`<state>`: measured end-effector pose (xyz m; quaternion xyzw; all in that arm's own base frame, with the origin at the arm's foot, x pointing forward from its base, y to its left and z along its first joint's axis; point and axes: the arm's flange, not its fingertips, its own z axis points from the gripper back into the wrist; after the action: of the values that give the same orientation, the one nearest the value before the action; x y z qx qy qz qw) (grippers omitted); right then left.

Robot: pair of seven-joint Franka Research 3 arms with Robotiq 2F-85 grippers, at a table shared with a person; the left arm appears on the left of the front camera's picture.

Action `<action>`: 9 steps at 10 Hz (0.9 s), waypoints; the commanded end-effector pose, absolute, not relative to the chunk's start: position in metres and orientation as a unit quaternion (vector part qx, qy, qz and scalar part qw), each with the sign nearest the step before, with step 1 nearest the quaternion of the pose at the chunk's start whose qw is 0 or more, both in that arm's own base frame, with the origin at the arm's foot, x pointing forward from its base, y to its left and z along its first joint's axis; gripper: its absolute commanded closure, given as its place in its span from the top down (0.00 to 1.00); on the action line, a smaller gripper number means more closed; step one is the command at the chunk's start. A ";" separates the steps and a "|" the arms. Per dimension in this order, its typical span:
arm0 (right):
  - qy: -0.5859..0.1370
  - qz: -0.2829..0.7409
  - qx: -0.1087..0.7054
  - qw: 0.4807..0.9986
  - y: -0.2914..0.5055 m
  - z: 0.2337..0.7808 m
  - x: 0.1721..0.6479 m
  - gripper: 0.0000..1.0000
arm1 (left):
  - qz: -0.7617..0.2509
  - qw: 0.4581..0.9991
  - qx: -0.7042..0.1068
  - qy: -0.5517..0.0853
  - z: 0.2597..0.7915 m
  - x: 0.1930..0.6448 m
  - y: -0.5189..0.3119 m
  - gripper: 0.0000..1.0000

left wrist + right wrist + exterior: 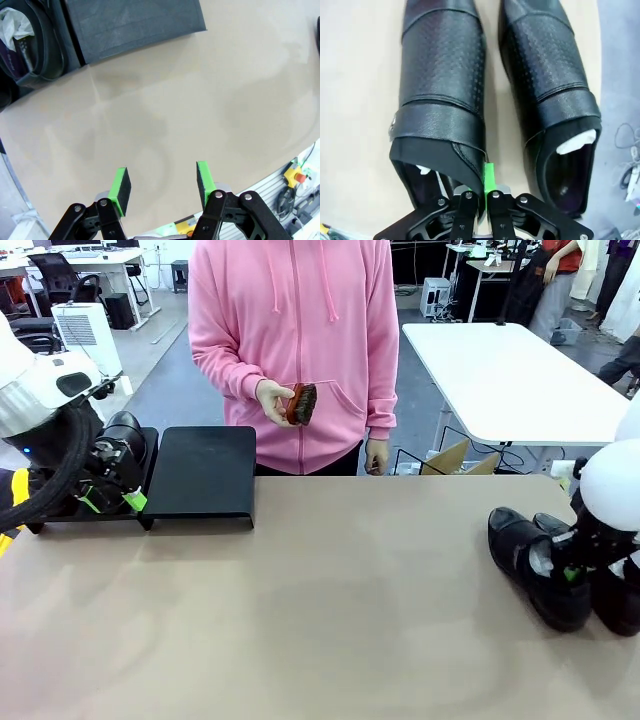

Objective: Organize the shoes by placing them on the stand.
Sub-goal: Pick up one Shoe and place it in the middle of the table.

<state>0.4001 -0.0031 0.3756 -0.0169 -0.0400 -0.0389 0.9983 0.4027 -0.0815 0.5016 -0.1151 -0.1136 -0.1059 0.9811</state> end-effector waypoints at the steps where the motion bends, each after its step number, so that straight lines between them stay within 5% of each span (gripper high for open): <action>1: -0.090 -0.044 0.003 0.995 0.021 0.416 0.345 0.00 | -0.109 0.979 -0.126 -0.115 0.500 0.401 -0.080 0.69; 5: -0.150 0.007 0.038 0.988 0.105 0.493 0.286 0.00 | -0.109 0.979 -0.126 -0.115 0.500 0.401 -0.080 0.69; 9: -0.077 0.132 0.014 0.988 0.239 0.437 0.306 0.00 | -0.109 0.979 -0.126 -0.115 0.500 0.401 -0.080 0.69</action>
<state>0.2752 0.2233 0.4615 0.0160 -0.0878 0.1165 0.9892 0.4025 -0.0820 0.5018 -0.1149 -0.1136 -0.1063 0.9811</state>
